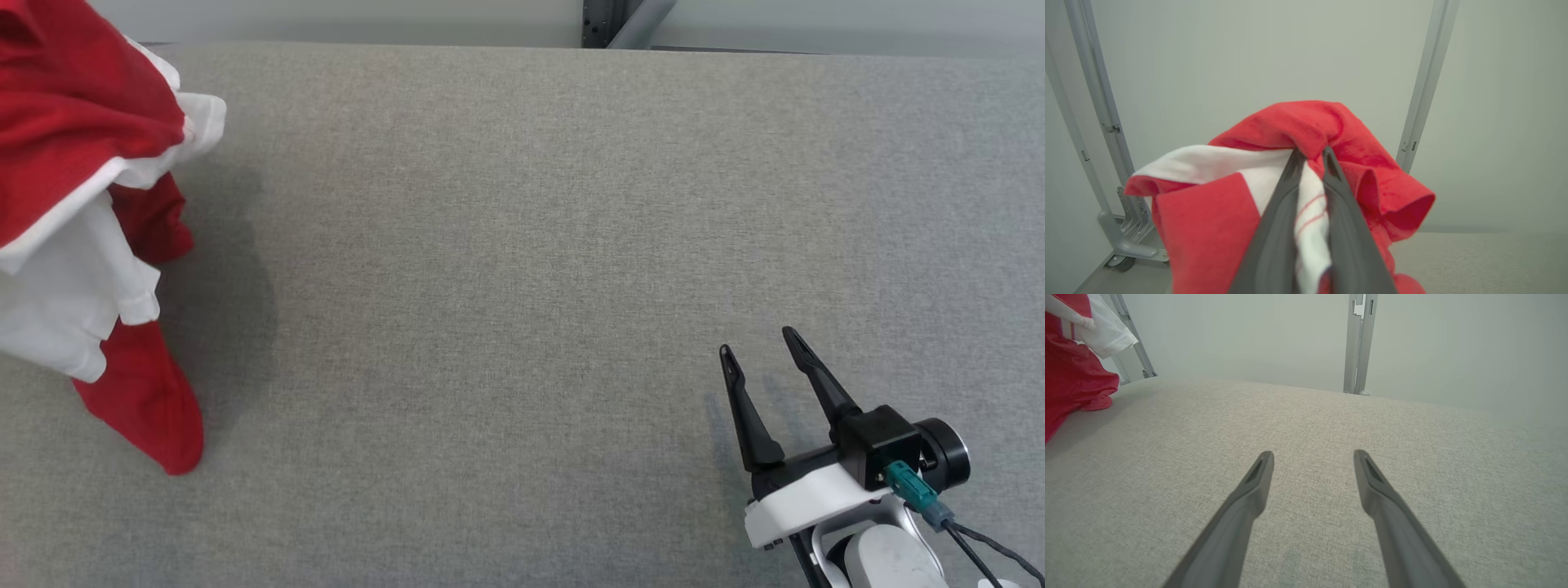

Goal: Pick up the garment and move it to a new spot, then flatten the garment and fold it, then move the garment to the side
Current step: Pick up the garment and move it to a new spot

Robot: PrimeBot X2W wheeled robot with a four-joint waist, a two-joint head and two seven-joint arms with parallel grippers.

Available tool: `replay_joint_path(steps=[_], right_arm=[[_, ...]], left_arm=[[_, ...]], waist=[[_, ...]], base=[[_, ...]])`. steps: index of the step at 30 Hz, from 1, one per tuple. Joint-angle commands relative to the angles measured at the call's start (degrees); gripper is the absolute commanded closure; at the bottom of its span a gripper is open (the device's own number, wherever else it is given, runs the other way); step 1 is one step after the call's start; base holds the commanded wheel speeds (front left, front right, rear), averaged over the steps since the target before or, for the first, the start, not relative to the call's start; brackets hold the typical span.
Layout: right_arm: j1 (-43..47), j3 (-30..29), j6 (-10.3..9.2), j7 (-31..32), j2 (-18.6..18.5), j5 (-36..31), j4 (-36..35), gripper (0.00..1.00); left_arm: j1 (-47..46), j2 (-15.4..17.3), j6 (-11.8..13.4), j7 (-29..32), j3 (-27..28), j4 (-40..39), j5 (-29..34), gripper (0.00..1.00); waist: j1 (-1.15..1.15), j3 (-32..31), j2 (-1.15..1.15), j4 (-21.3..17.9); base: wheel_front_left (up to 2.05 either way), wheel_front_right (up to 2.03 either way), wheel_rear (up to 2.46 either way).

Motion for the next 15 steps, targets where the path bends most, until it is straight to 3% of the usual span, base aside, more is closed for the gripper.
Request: replay_joint_path(steps=[1, 9, 15], right_arm=[[0.86, -0.21, -0.02, -0.18, 0.05, 0.52, -0.01, 0.0], [0.81, -0.74, -0.02, -0.18, 0.38, 0.97, -0.27, 0.0], [-0.1, -0.42, -0.02, -0.18, 0.43, 2.55, -0.44, 0.0]], left_arm=[[1.36, 0.6, 0.94, 1.11, 0.23, -4.21, -1.05, 1.0], [1.44, -2.39, 3.66, 6.17, -1.79, -21.92, -5.48, 1.0], [-2.91, -7.74, 5.17, 9.53, -7.85, -30.47, -7.8, 1.0]], waist=[[0.0, -1.08, 0.63, -1.32], [0.0, -1.97, 0.63, -4.34], [0.0, -2.42, 0.63, -8.36]], base=[[0.0, 0.0, 0.0], [0.0, 0.0, 0.0], [0.0, 0.0, 0.0]])
